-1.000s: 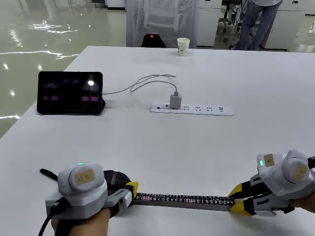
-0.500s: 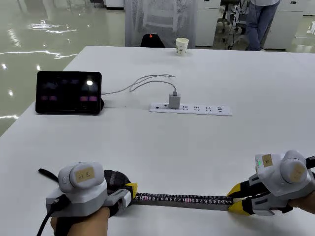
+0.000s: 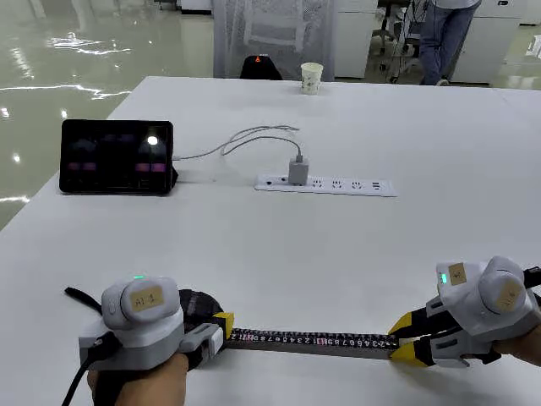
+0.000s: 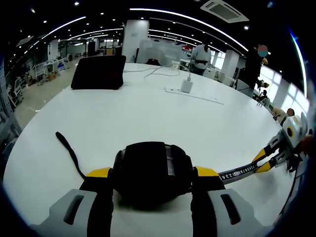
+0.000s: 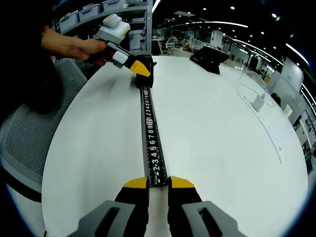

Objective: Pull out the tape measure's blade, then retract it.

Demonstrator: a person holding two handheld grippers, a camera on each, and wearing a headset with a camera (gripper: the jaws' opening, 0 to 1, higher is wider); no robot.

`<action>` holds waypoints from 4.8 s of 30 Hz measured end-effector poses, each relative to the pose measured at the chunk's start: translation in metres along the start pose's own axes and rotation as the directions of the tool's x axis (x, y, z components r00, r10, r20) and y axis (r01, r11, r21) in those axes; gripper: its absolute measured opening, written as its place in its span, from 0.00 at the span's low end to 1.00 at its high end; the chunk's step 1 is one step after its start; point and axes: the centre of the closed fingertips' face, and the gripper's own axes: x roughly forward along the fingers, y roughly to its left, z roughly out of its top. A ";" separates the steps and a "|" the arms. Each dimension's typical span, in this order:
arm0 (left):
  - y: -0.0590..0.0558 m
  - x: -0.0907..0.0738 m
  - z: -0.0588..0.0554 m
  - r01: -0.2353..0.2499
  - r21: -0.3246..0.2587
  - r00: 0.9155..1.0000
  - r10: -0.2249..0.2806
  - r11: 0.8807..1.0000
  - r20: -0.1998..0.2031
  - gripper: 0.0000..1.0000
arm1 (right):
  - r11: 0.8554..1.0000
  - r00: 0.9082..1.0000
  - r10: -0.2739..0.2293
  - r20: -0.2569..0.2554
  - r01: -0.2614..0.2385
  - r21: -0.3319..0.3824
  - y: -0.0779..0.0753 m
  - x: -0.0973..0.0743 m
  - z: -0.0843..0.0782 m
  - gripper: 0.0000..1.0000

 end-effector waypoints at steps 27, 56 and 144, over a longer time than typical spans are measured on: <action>0.001 0.000 0.000 0.004 -0.013 1.000 -0.004 1.000 0.003 0.58 | 1.000 1.000 0.002 -0.010 -0.002 -0.006 0.001 0.000 0.000 0.10; 0.001 0.000 0.000 0.014 -0.026 1.000 -0.014 1.000 -0.001 0.58 | 1.000 1.000 0.005 -0.009 -0.005 -0.004 0.001 0.002 0.004 0.10; 0.002 -0.001 0.000 0.030 -0.046 1.000 -0.030 0.998 -0.005 0.59 | 0.999 0.998 0.040 0.046 -0.038 -0.034 0.008 0.050 0.064 0.10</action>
